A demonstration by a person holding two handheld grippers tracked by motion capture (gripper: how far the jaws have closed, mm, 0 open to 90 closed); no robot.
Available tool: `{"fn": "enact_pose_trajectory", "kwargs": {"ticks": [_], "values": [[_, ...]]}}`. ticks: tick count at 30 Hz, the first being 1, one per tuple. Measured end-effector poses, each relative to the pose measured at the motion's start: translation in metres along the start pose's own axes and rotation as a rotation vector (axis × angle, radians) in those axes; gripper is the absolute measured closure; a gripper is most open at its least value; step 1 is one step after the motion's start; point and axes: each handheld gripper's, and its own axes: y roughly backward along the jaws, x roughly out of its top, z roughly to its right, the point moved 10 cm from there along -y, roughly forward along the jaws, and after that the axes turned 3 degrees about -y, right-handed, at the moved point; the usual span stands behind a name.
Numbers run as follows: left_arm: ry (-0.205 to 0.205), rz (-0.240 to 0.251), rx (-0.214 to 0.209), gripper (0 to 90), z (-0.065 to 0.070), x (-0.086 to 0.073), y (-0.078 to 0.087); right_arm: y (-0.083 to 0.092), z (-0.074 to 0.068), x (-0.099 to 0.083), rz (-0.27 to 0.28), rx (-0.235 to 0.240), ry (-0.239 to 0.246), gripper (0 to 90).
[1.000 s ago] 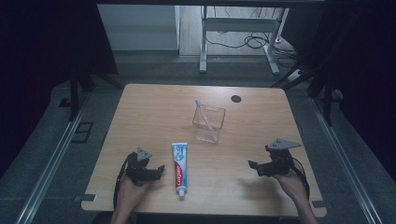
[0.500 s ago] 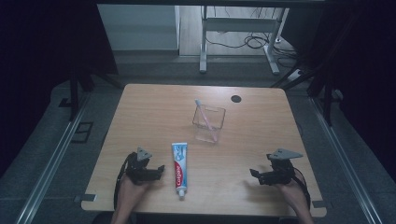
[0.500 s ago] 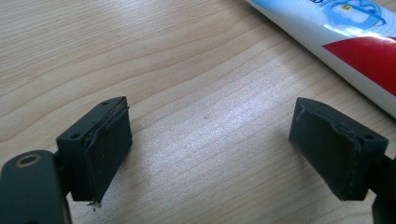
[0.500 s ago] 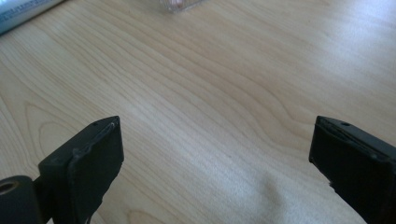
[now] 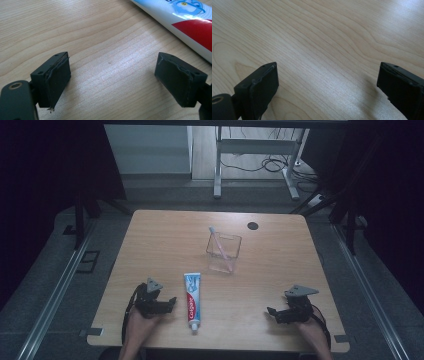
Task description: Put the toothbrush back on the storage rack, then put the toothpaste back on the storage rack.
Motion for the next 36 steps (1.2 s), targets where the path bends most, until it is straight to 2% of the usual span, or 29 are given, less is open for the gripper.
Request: {"fn": "enact_pose_trajectory", "kwargs": {"ticks": [14,21,26,32,36], "values": [[-0.021,-0.003,-0.019,17.0,0.007,0.004,0.0,-0.002,0.001,-0.004,-0.006,-0.003,0.0,4.2],[-0.031,0.012,-0.024,24.4,0.008,0.008,0.007,-0.002,0.002,-0.004,0.0,-0.008,-0.008,6.3],[-0.033,0.009,-0.028,33.1,0.009,0.009,0.012,-0.001,0.003,-0.004,0.003,-0.011,-0.009,7.1],[-0.033,0.005,-0.066,44.7,0.015,0.013,0.016,-0.001,0.003,-0.004,0.005,-0.013,-0.009,7.4],[-0.054,0.011,-0.078,55.1,0.02,0.016,0.018,-0.001,0.003,-0.004,0.005,-0.013,-0.01,7.6]]}}
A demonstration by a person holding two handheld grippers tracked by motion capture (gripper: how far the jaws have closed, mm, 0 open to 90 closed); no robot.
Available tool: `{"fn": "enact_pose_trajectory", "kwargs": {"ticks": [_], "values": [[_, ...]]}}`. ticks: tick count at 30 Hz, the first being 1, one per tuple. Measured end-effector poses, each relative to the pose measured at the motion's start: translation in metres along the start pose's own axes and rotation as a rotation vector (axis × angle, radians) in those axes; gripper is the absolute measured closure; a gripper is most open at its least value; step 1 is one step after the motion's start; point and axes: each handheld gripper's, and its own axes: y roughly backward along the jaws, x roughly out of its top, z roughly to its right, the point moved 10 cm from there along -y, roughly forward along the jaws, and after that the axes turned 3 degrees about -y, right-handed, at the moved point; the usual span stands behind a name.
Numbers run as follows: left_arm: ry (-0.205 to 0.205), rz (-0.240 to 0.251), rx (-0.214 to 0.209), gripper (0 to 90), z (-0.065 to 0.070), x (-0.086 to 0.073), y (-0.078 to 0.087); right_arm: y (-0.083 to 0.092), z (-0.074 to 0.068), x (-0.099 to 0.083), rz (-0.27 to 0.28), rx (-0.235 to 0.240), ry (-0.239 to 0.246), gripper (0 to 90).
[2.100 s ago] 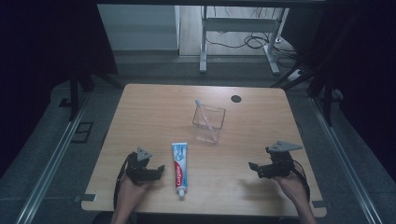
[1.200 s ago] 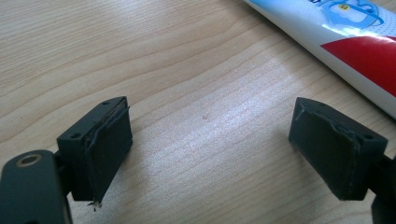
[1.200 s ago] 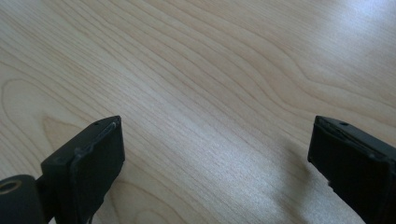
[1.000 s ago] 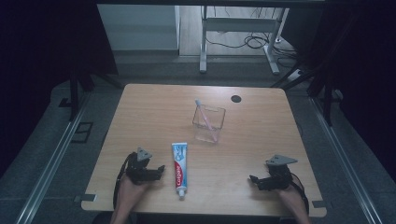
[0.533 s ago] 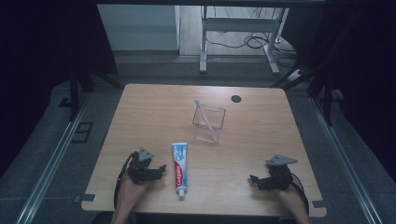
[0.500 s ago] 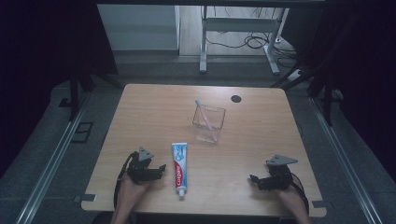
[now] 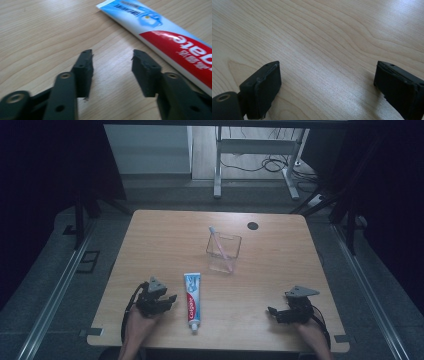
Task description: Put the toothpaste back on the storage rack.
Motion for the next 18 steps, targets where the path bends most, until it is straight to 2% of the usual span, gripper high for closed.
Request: {"fn": "enact_pose_trajectory", "kwargs": {"ticks": [6,8,15,18], "values": [[-0.028,0.006,-0.034,71.7,0.008,0.005,0.002,0.0,0.0,0.0,0.001,-0.001,-0.001,7.8],[-0.026,0.01,-0.045,75.6,0.011,0.006,0.003,0.0,0.0,0.0,0.001,-0.001,-0.001,7.8],[-0.036,0.026,-0.082,88.9,0.019,0.011,0.005,0.0,0.0,0.0,0.001,-0.001,-0.001,7.8],[-0.034,0.033,-0.099,89.6,0.024,0.015,0.006,0.0,0.0,0.0,0.001,-0.001,-0.001,7.8]]}}
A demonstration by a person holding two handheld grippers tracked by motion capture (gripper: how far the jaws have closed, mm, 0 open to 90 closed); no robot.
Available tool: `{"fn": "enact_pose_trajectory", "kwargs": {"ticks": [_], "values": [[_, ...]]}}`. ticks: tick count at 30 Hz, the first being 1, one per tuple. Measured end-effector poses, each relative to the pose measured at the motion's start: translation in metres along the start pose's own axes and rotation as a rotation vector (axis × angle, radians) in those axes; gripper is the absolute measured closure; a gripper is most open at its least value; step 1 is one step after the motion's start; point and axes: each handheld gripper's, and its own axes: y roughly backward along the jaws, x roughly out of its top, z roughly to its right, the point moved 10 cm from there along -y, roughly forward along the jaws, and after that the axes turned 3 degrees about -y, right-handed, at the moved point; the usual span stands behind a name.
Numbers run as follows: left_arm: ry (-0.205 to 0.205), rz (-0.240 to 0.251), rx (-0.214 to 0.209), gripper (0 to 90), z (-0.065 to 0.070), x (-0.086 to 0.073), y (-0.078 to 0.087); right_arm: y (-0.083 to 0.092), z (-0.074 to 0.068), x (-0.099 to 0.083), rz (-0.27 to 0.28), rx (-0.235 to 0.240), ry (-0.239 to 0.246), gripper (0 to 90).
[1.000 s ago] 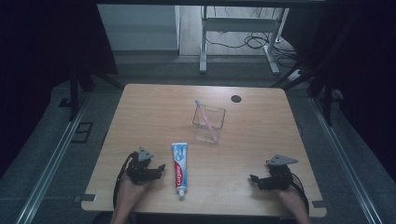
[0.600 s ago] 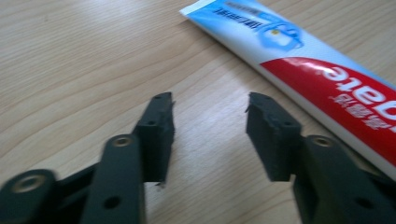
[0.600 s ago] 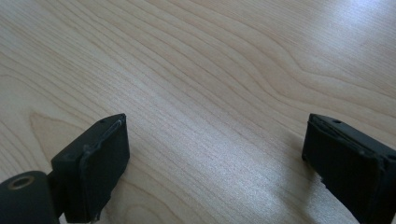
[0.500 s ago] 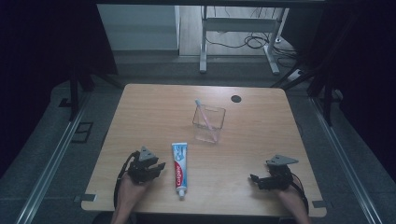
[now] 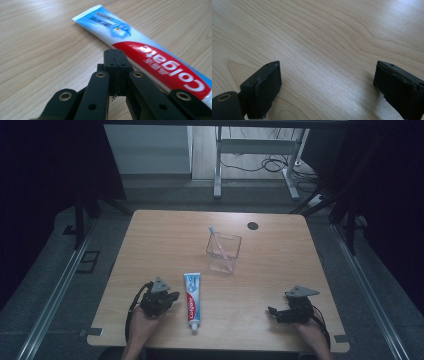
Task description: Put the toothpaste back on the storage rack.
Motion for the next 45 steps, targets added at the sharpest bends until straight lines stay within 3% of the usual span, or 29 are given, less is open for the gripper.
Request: {"fn": "enact_pose_trajectory", "kwargs": {"ticks": [8,17,26,36,45], "values": [[-0.019,0.0,-0.055,89.6,0.019,0.01,-0.003,0.0,0.0,0.0,0.001,-0.002,0.001,8.1],[-0.056,-0.025,-0.103,89.6,0.043,0.018,-0.015,0.0,0.001,0.0,0.001,-0.004,-0.002,8.5],[-0.068,-0.058,-0.143,89.7,0.06,0.021,-0.026,0.0,0.001,0.0,0.001,-0.005,-0.002,8.5],[-0.073,-0.106,-0.181,89.6,0.073,0.016,-0.034,0.0,0.001,0.0,0.001,-0.005,-0.003,8.5],[-0.078,-0.137,-0.165,89.6,0.069,0.011,-0.029,0.0,0.001,0.0,0.001,-0.005,-0.003,8.5]]}}
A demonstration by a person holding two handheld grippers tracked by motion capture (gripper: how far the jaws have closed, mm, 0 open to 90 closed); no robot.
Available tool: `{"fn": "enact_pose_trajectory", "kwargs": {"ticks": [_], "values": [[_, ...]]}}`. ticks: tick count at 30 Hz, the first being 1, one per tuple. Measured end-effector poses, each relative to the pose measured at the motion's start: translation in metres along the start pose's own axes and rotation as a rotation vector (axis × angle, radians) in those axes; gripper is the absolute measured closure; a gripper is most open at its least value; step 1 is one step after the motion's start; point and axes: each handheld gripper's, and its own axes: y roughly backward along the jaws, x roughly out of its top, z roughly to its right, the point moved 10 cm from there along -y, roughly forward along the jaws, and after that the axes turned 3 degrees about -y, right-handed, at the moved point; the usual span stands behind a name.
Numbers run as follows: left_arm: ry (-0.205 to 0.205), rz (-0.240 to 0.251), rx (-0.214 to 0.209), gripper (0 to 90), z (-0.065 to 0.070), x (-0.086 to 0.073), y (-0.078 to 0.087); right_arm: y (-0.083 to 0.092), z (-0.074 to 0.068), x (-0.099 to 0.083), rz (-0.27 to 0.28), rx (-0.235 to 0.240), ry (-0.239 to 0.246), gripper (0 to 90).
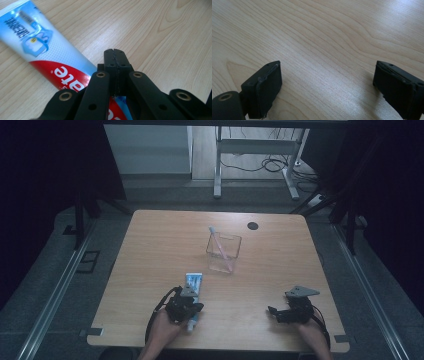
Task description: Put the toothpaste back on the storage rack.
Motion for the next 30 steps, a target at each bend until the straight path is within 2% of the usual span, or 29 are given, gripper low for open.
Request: {"fn": "enact_pose_trajectory", "kwargs": {"ticks": [16,22,25,27,30], "values": [[0.032,-0.029,0.022,89.6,-0.016,-0.016,0.009,0.0,0.0,0.0,0.0,0.0,-0.001,8.5],[0.028,-0.043,0.05,89.6,-0.024,-0.02,0.014,0.0,0.0,0.0,0.0,0.0,0.0,8.5],[0.024,-0.039,0.043,89.4,-0.026,-0.02,0.014,0.0,0.0,0.0,0.0,0.0,0.0,8.5],[0.036,-0.028,0.036,88.3,-0.024,-0.018,0.015,0.0,0.0,0.0,0.0,0.0,0.0,8.5],[0.027,-0.023,0.041,86.4,-0.026,-0.014,0.019,0.0,0.0,0.0,0.0,0.0,0.0,8.5]]}}
